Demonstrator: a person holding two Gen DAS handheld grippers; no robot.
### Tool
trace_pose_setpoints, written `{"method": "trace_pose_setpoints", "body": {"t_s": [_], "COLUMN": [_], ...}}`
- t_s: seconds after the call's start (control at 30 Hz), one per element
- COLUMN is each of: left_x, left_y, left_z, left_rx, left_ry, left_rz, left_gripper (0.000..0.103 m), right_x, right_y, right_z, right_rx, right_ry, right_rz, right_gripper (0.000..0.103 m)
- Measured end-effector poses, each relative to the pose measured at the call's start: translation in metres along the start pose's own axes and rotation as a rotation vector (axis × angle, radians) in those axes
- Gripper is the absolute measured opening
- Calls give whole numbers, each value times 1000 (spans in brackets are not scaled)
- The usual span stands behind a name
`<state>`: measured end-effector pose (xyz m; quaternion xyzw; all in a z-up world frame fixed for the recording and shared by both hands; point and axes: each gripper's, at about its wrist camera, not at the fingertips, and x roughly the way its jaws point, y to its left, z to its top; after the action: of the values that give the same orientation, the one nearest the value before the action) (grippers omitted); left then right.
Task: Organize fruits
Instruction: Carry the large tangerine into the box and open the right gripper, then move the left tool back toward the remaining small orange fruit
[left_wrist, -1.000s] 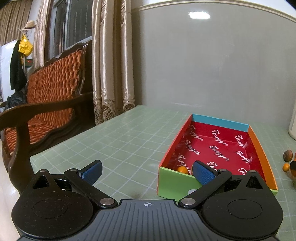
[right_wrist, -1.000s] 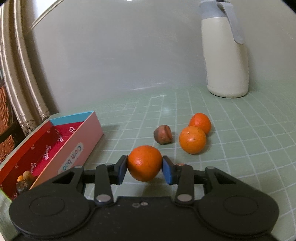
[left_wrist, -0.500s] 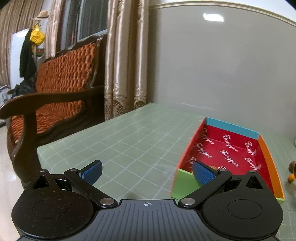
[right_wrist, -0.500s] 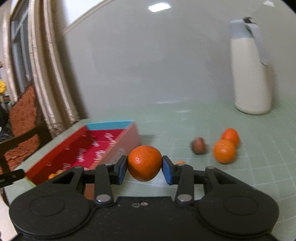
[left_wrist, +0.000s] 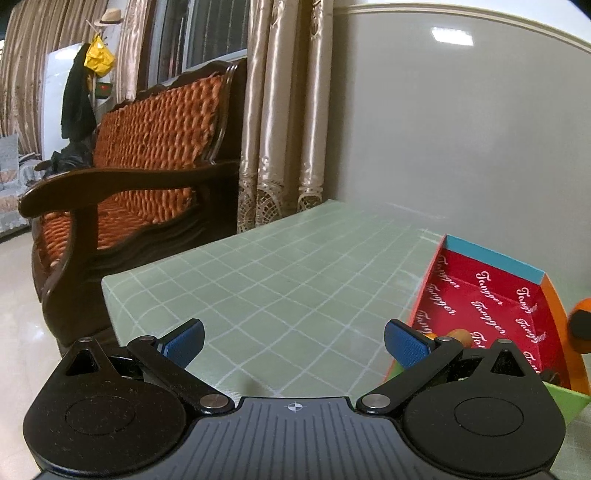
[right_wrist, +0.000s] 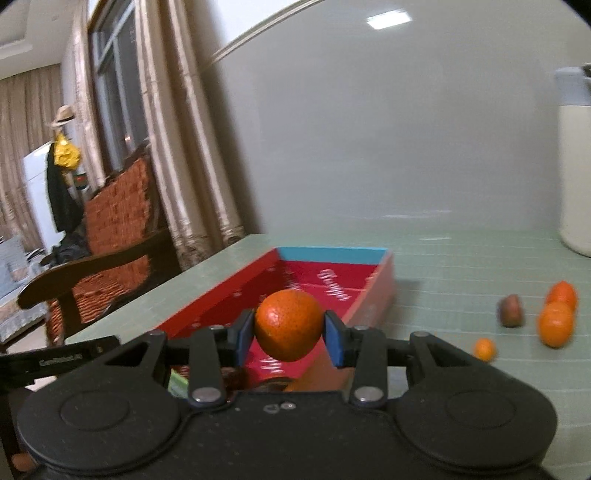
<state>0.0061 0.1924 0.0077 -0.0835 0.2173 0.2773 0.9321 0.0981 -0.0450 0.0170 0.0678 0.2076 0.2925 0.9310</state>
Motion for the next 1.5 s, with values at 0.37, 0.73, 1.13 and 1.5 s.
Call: {"method": "trace_pose_setpoints", "body": {"t_s": [0.37, 0.73, 1.13, 1.5], "left_x": [0, -1, -4, -15], "left_y": [6, 6, -12, -61], "left_z": [-1, -1, -1, -3], "left_rx": [-3, 2, 13, 76], "left_ry": [3, 4, 7, -11], "left_rz": [8, 7, -22, -120], "left_gripper": [103, 103, 103, 103], "right_x": [16, 0, -12, -37], "right_y": [24, 28, 3, -43], "right_z": [-11, -9, -1, -2], "right_rx": [-45, -80, -43, -12], "right_ry": [52, -23, -58, -81], "right_rz": [54, 56, -62, -305], "right_gripper": [40, 76, 82, 85]}}
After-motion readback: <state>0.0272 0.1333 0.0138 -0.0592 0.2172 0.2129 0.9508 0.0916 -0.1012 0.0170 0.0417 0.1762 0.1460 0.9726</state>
